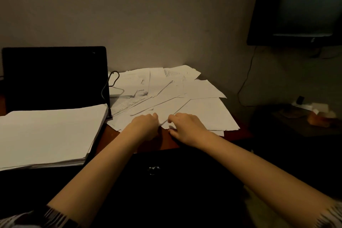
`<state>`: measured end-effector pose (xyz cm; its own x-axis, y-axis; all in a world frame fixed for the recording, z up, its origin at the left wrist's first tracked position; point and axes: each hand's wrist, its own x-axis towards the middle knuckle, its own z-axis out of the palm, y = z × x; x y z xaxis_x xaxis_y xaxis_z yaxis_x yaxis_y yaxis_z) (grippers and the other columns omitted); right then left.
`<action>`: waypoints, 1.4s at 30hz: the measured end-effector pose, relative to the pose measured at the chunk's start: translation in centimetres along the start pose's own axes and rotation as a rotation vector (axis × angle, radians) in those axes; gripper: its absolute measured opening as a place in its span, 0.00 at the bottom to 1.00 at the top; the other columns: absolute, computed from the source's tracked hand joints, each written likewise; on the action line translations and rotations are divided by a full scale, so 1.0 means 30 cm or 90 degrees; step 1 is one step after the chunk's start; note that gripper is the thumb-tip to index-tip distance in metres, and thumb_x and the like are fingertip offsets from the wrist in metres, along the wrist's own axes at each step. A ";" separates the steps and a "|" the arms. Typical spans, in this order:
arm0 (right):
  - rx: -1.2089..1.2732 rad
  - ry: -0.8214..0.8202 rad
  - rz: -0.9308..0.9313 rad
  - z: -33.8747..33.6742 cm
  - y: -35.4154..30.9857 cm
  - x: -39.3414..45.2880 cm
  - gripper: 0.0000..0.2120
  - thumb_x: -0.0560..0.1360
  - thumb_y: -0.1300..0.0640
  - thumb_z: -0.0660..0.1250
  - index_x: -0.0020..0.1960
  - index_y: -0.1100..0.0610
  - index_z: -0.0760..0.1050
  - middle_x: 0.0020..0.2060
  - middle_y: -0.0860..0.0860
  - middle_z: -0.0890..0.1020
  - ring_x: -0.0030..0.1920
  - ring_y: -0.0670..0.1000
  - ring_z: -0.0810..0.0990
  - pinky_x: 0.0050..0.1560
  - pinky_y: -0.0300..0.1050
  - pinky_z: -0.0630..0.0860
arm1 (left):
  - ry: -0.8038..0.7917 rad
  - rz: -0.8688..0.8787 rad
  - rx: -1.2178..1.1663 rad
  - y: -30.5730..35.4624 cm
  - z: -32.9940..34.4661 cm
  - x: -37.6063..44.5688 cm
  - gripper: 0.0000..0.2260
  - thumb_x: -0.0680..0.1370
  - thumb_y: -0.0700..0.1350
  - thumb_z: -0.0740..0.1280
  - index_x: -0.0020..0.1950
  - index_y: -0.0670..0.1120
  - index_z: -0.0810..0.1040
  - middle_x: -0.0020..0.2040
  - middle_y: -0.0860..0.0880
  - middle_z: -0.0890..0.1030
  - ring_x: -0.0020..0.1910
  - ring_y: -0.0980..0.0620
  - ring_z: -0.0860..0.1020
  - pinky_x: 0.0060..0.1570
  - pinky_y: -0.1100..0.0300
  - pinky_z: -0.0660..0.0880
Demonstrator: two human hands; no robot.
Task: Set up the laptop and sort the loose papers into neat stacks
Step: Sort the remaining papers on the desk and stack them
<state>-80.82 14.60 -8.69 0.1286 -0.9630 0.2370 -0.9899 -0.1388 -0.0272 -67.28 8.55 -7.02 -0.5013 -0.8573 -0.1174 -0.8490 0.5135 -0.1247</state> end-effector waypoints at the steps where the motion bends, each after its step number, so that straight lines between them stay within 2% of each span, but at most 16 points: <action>1: 0.006 -0.003 0.021 0.000 -0.002 0.000 0.15 0.78 0.51 0.60 0.61 0.56 0.71 0.56 0.56 0.77 0.54 0.58 0.76 0.52 0.49 0.73 | 0.002 0.009 0.009 0.006 -0.002 0.002 0.25 0.81 0.46 0.58 0.76 0.42 0.53 0.63 0.40 0.73 0.59 0.41 0.74 0.51 0.52 0.71; 3: 0.017 -0.016 0.064 0.000 -0.005 0.001 0.16 0.78 0.50 0.61 0.61 0.57 0.71 0.56 0.56 0.77 0.55 0.58 0.76 0.53 0.49 0.72 | 0.014 0.009 0.029 0.016 -0.003 0.006 0.29 0.81 0.43 0.58 0.77 0.41 0.46 0.63 0.40 0.73 0.59 0.40 0.75 0.48 0.53 0.70; 5: 0.028 -0.033 0.086 0.001 -0.008 0.003 0.16 0.78 0.50 0.61 0.62 0.57 0.70 0.57 0.56 0.76 0.57 0.58 0.75 0.54 0.49 0.72 | 0.028 -0.014 0.029 0.019 0.005 0.009 0.30 0.80 0.40 0.59 0.77 0.40 0.46 0.64 0.40 0.73 0.60 0.40 0.74 0.50 0.54 0.72; 7: 0.047 -0.050 0.094 -0.003 -0.009 0.006 0.17 0.77 0.51 0.62 0.63 0.57 0.70 0.58 0.56 0.75 0.57 0.58 0.75 0.55 0.50 0.72 | 0.038 -0.034 0.040 0.016 0.002 -0.002 0.24 0.79 0.37 0.59 0.75 0.38 0.57 0.64 0.40 0.73 0.60 0.39 0.74 0.56 0.48 0.75; 8: 0.062 -0.060 0.096 -0.007 -0.009 0.008 0.18 0.77 0.51 0.63 0.64 0.57 0.69 0.59 0.56 0.75 0.57 0.58 0.75 0.55 0.50 0.72 | 0.047 -0.033 0.067 0.014 -0.008 -0.014 0.19 0.79 0.37 0.60 0.70 0.38 0.65 0.62 0.40 0.74 0.60 0.40 0.75 0.56 0.49 0.75; 10: 0.102 -0.076 0.105 -0.022 -0.005 0.012 0.20 0.76 0.51 0.65 0.65 0.57 0.69 0.60 0.56 0.76 0.58 0.56 0.75 0.54 0.48 0.73 | 0.084 -0.020 0.122 0.004 -0.030 -0.038 0.13 0.79 0.37 0.60 0.63 0.40 0.73 0.60 0.42 0.76 0.58 0.41 0.76 0.53 0.53 0.73; 13: 0.172 -0.055 0.121 -0.050 0.014 0.021 0.20 0.75 0.50 0.66 0.64 0.58 0.72 0.58 0.55 0.78 0.56 0.55 0.76 0.48 0.44 0.71 | 0.135 -0.019 0.177 -0.022 -0.058 -0.066 0.11 0.78 0.36 0.61 0.61 0.40 0.73 0.57 0.43 0.76 0.56 0.42 0.77 0.46 0.55 0.71; 15: 0.188 -0.060 0.128 -0.056 0.025 0.019 0.20 0.75 0.49 0.67 0.63 0.57 0.72 0.57 0.55 0.78 0.55 0.54 0.76 0.50 0.46 0.74 | 0.149 -0.020 0.193 -0.045 -0.074 -0.076 0.11 0.78 0.36 0.61 0.60 0.40 0.73 0.57 0.42 0.77 0.56 0.42 0.77 0.46 0.55 0.70; 17: 0.121 -0.085 0.112 -0.039 0.033 0.011 0.18 0.76 0.50 0.65 0.63 0.56 0.71 0.58 0.55 0.76 0.55 0.55 0.75 0.54 0.49 0.74 | 0.151 -0.007 0.202 -0.070 -0.086 -0.079 0.10 0.78 0.36 0.61 0.59 0.41 0.74 0.55 0.42 0.77 0.54 0.42 0.77 0.45 0.55 0.71; 20: 0.037 -0.059 0.092 -0.007 0.044 -0.002 0.14 0.79 0.56 0.60 0.65 0.55 0.68 0.57 0.55 0.74 0.57 0.57 0.74 0.52 0.49 0.71 | 0.158 0.028 0.208 -0.098 -0.101 -0.090 0.08 0.78 0.37 0.61 0.56 0.42 0.76 0.50 0.43 0.77 0.50 0.43 0.78 0.41 0.56 0.68; 27: 0.024 -0.068 0.112 -0.001 0.082 0.024 0.20 0.74 0.68 0.59 0.64 0.57 0.71 0.59 0.58 0.76 0.57 0.60 0.75 0.53 0.54 0.74 | 0.181 0.106 0.105 -0.121 -0.177 -0.157 0.09 0.78 0.42 0.62 0.53 0.49 0.80 0.49 0.47 0.79 0.49 0.47 0.78 0.36 0.61 0.64; 31: 0.160 -0.048 0.148 -0.010 0.117 0.025 0.20 0.76 0.65 0.63 0.65 0.53 0.73 0.62 0.56 0.77 0.60 0.58 0.76 0.61 0.54 0.73 | 0.187 0.150 0.002 -0.091 -0.261 -0.172 0.09 0.77 0.45 0.66 0.54 0.51 0.82 0.48 0.49 0.80 0.47 0.49 0.77 0.39 0.59 0.68; 34: 0.222 0.044 0.113 -0.018 0.098 0.005 0.17 0.73 0.57 0.69 0.62 0.53 0.76 0.59 0.54 0.79 0.57 0.56 0.77 0.58 0.49 0.75 | 0.150 0.148 -0.026 -0.083 -0.309 -0.162 0.09 0.74 0.46 0.68 0.54 0.51 0.82 0.47 0.49 0.81 0.48 0.48 0.77 0.41 0.58 0.69; 38: 0.183 0.357 0.008 -0.025 0.032 -0.016 0.18 0.68 0.55 0.76 0.54 0.60 0.77 0.53 0.56 0.79 0.51 0.55 0.78 0.49 0.50 0.80 | 0.131 0.147 -0.030 -0.091 -0.362 -0.159 0.05 0.73 0.46 0.70 0.47 0.49 0.83 0.40 0.50 0.79 0.42 0.49 0.74 0.39 0.60 0.68; 40: 0.179 0.496 -0.041 -0.043 0.006 -0.005 0.27 0.65 0.52 0.77 0.59 0.60 0.72 0.59 0.59 0.75 0.58 0.56 0.74 0.57 0.49 0.76 | 0.122 0.158 -0.008 -0.090 -0.384 -0.169 0.02 0.72 0.45 0.71 0.43 0.51 0.82 0.37 0.51 0.78 0.40 0.49 0.74 0.38 0.60 0.69; 42: 0.171 0.505 -0.072 -0.080 -0.008 0.009 0.39 0.63 0.49 0.77 0.67 0.60 0.66 0.65 0.61 0.70 0.66 0.58 0.69 0.67 0.50 0.68 | 0.119 0.163 0.027 -0.086 -0.406 -0.190 0.07 0.72 0.46 0.71 0.50 0.50 0.82 0.41 0.51 0.79 0.41 0.50 0.74 0.37 0.60 0.68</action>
<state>-80.70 14.93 -6.28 0.0473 -0.5067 0.8608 -0.9133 -0.3709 -0.1682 -64.28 11.65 5.98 -0.7228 -0.6903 0.0320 -0.6857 0.7108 -0.1565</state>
